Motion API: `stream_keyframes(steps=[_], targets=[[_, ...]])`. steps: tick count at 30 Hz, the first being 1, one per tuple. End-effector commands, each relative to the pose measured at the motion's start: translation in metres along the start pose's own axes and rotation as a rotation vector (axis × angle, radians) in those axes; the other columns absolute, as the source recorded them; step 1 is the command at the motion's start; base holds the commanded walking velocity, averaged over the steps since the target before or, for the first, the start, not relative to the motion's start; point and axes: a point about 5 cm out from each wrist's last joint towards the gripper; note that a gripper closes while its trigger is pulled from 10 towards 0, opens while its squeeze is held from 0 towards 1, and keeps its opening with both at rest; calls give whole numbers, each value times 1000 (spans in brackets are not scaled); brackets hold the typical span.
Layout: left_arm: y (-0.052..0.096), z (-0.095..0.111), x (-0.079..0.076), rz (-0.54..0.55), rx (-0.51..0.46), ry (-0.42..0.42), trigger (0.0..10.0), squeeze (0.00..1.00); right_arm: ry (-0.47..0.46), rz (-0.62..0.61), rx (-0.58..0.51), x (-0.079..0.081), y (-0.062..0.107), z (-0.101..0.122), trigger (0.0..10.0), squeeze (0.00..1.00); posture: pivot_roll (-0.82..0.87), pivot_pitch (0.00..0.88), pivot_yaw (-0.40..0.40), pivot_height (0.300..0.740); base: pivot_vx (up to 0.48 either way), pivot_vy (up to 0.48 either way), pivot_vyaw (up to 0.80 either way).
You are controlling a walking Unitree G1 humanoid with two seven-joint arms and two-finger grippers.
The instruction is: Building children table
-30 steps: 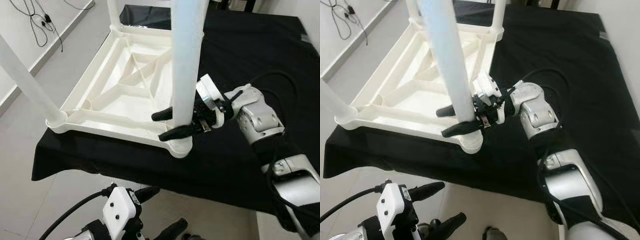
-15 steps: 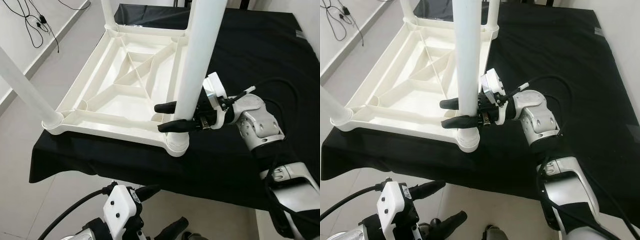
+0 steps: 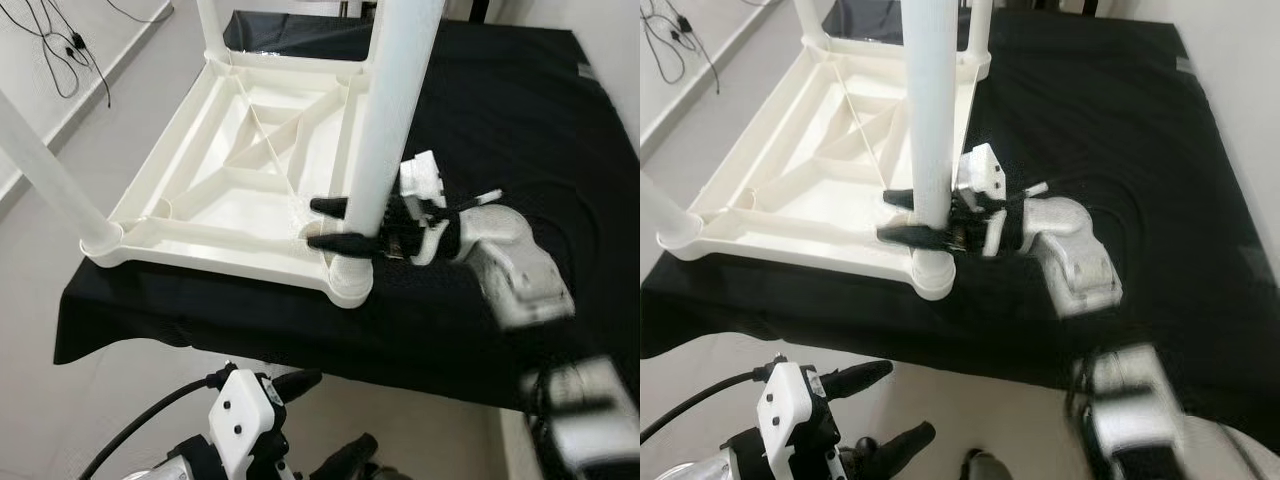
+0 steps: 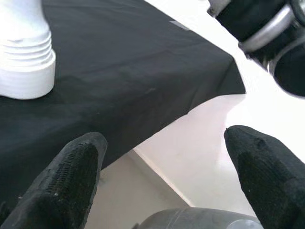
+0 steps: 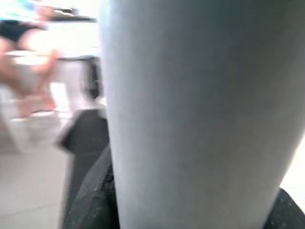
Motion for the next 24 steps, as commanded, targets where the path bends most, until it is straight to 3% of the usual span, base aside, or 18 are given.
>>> stream_keyframes(steps=[1, 4, 5, 6, 7, 8, 9, 12, 18, 20, 21, 23, 24], targets=[[0, -5, -1, 9, 7, 16, 10000, 0, -183, -345, 413, 28, 26, -68, 10000, 0, 12, 287, -55, 740, 0, 0, 0], [0, -5, -1, 9, 7, 16, 10000, 0, -183, -345, 413, 28, 26, -68, 10000, 0, 12, 287, -55, 740, 0, 0, 0], [-2, -6, 3, 17, 5, 17, 10000, 0, -255, -490, 472, 55, 33, -77, 10000, 0, 8, 273, -29, 740, 0, 0, 0], [-2, -6, 3, 17, 5, 17, 10000, 0, -255, -490, 472, 55, 33, -77, 10000, 0, 8, 273, -29, 740, 0, 0, 0], [-4, -8, 6, 24, 4, 17, 10000, 0, -296, -608, 529, 69, 37, -86, 10000, 0, 0, 249, -10, 740, 0, 0, 0], [-4, -8, 6, 24, 4, 17, 10000, 0, -296, -608, 529, 69, 37, -86, 10000, 0, 0, 249, -10, 740, 0, 0, 0], [-7, -11, 13, 33, 3, 14, 10000, 0, -288, -674, 536, 65, 26, -94, 10000, 0, 15, 190, -8, 740, 0, 0, 0], [-15, -17, 28, 65, -2, -5, 10000, 0, -230, -741, 515, 39, 3, -103, 10000, 0, 29, 130, -20, 740, 0, 0, 0], [-19, -20, 36, 97, -10, -17, 10000, 0, -239, -776, 534, 42, 1, -103, 10000, 0, 31, 105, -23, 740, 0, 0, 0], [-24, -22, 46, 130, -18, -40, 10000, 0, -276, -813, 541, 52, -2, -99, 10000, 0, 35, 58, -27, 740, 0, 0, 0], [-26, -23, 50, 141, -21, -45, 10000, 0, -276, -814, 530, 52, -2, -98, 10000, 678, 35, 39, -28, 740, 0, 0, 0], [-27, -23, 51, 147, -22, -47, 10000, 0, -273, -814, 523, 51, -2, -97, 10000, 678, 35, 39, -28, 740, 0, 0, 0], [-27, -24, 53, 154, -25, -51, 10000, 0, -272, -817, 505, 49, -1, -96, 10000, 1000, 35, 33, -28, 740, 0, 0, 0]])
Point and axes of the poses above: a point about 5 cm out from each wrist's last joint towards the gripper, its own y axis pointing back from the gripper into the wrist, its own z axis along the axis of the wrist's last joint, x = y × z, and after that the axes turned 9 degrees about y, right-handed
